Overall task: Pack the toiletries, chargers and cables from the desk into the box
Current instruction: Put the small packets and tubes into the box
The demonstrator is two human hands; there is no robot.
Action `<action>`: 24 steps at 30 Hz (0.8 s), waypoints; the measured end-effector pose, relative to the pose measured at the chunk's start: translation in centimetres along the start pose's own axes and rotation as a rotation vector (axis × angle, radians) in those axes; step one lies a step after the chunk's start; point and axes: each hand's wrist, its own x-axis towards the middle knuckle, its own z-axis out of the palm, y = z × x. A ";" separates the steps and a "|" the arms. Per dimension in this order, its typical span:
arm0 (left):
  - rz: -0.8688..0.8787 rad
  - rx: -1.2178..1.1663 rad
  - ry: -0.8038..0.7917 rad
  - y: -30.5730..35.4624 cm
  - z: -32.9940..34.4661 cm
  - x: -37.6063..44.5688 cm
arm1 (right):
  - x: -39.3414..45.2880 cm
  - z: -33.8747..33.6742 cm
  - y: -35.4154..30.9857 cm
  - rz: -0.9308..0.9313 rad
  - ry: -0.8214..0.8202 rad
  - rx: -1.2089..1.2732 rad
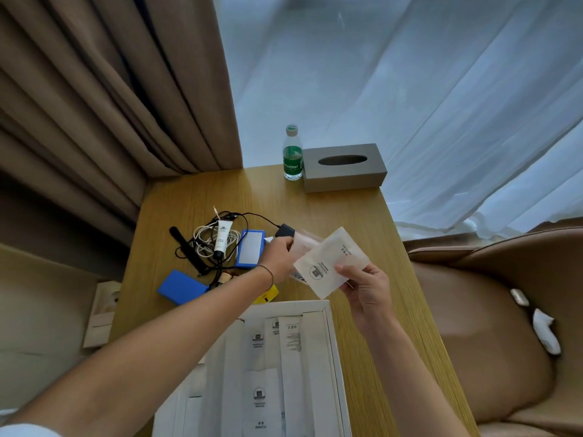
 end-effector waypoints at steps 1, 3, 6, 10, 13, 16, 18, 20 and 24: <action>0.013 -0.070 0.018 0.4 -0.6 -0.5 | -0.5 0.4 0.0 -0.003 -0.024 0.014; 0.030 -0.184 0.066 1.0 -1.7 -1.5 | -1.5 1.1 0.1 -0.003 -0.072 0.019; 0.080 -0.324 0.138 1.2 -3.5 -3.3 | -2.8 2.1 0.7 0.011 -0.132 -0.018; 0.133 -0.456 0.213 0.7 -5.6 -6.2 | -4.6 3.0 2.3 0.024 -0.216 -0.173; 0.145 -0.496 0.274 -0.3 -7.1 -8.1 | -5.9 3.6 3.7 0.020 -0.233 -0.294; 0.121 -0.542 0.311 -1.5 -8.6 -9.8 | -6.9 3.9 5.4 0.060 -0.211 -0.427; 0.085 -0.577 0.324 -2.6 -9.4 -10.7 | -7.2 3.9 6.6 0.135 -0.191 -0.506; 0.046 -0.609 0.334 -3.6 -10.1 -11.7 | -7.5 4.0 7.9 0.209 -0.188 -0.577; -0.010 -0.649 0.325 -5.4 -11.0 -13.7 | -7.8 4.0 10.4 0.268 -0.207 -0.770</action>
